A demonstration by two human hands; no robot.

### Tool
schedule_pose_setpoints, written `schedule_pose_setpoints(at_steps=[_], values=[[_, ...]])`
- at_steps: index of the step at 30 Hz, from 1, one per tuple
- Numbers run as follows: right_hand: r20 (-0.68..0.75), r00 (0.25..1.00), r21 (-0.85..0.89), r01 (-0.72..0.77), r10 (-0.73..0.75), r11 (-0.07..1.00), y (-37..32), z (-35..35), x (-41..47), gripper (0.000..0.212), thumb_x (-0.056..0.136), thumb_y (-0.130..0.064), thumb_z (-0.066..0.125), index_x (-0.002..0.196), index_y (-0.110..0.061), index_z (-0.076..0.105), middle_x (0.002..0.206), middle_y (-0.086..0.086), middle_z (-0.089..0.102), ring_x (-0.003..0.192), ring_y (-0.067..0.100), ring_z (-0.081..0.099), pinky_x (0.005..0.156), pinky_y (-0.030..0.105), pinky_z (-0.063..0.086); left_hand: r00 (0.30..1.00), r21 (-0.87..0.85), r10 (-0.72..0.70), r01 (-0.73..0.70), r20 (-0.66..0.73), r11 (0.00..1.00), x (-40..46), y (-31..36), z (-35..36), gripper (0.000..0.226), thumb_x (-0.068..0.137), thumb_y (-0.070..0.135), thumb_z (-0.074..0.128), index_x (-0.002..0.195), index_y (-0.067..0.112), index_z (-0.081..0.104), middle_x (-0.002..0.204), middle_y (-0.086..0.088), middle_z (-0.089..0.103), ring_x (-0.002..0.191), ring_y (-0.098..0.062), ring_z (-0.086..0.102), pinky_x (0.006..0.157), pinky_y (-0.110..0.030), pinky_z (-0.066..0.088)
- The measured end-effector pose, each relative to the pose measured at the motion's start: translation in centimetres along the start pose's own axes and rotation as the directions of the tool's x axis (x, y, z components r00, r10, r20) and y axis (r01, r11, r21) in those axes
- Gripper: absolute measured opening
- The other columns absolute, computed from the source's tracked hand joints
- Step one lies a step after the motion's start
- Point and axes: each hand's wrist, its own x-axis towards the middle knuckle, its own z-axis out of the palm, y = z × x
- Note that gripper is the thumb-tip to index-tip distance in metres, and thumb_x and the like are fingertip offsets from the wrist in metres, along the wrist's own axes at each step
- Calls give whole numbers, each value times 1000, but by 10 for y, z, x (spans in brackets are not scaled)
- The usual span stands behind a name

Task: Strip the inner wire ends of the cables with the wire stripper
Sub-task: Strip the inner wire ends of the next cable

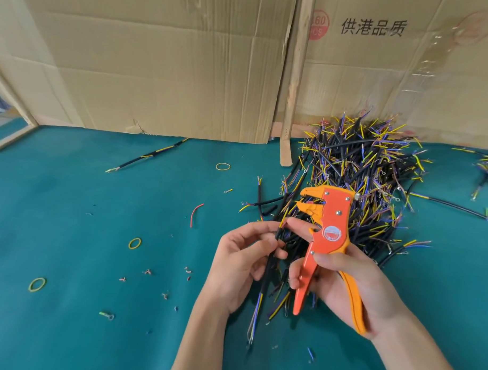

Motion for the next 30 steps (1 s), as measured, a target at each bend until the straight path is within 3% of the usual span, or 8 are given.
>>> schedule_pose_setpoints(at_steps=[5,9,12,15,17,21,25,30], values=[[7,1000,0,-12,12,1000,3,0,1,75,63,-11,83,135,-5,63,99,25,68,72,38,59,64,40,55,1000,-33,0,0,-5,999,2,-2,-4,27,82,2,64,107,5,72,80,-12,62,69,-17,71,37,-15,30],[35,999,-4,-17,17,1000,8,-1,2,71,67,-10,77,137,-6,62,103,23,70,72,38,60,65,40,55,999,-81,-17,21,42,997,4,-3,-5,29,81,-1,60,110,1,66,84,-11,63,68,-19,69,57,-20,47],[44,999,-1,-18,18,1000,12,0,3,67,71,-10,73,137,-7,62,124,27,66,73,37,61,66,41,54,1000,-17,-8,9,27,1000,4,-1,-6,29,80,-1,56,107,4,63,82,-7,62,61,-14,65,38,-14,32],[54,998,1,-11,11,1000,15,3,4,62,74,-11,72,135,-8,64,135,23,62,75,35,62,69,43,54,1000,-19,2,-2,6,1000,3,0,-5,27,78,-1,52,100,9,63,79,-5,57,53,-13,56,33,-13,25],[48,999,7,-17,16,1000,17,5,5,62,74,-12,73,135,-8,64,129,24,65,76,36,63,71,44,54,1000,2,12,-12,-14,1000,3,1,-4,27,77,0,50,97,11,62,77,-3,53,49,-11,47,33,-14,22],[59,997,-4,-50,51,999,18,8,5,75,67,-19,88,137,-9,62,94,29,62,78,38,62,73,44,54,998,8,45,-45,-37,999,2,1,-2,13,91,-3,60,95,9,58,74,0,51,47,-8,37,39,-13,30],[18,999,9,-47,47,999,17,7,5,78,64,-17,87,137,-7,61,93,26,66,77,39,61,71,44,54,997,-8,77,-77,-29,997,2,0,-1,8,94,0,59,97,7,57,81,-4,49,51,-11,34,47,-18,34],[-7,999,11,-43,43,999,16,10,4,76,63,-16,85,136,-7,63,94,23,68,78,38,63,71,44,55,996,-25,94,-93,12,995,2,-1,-3,11,87,11,70,92,16,61,82,1,57,53,-15,45,46,-26,40]])
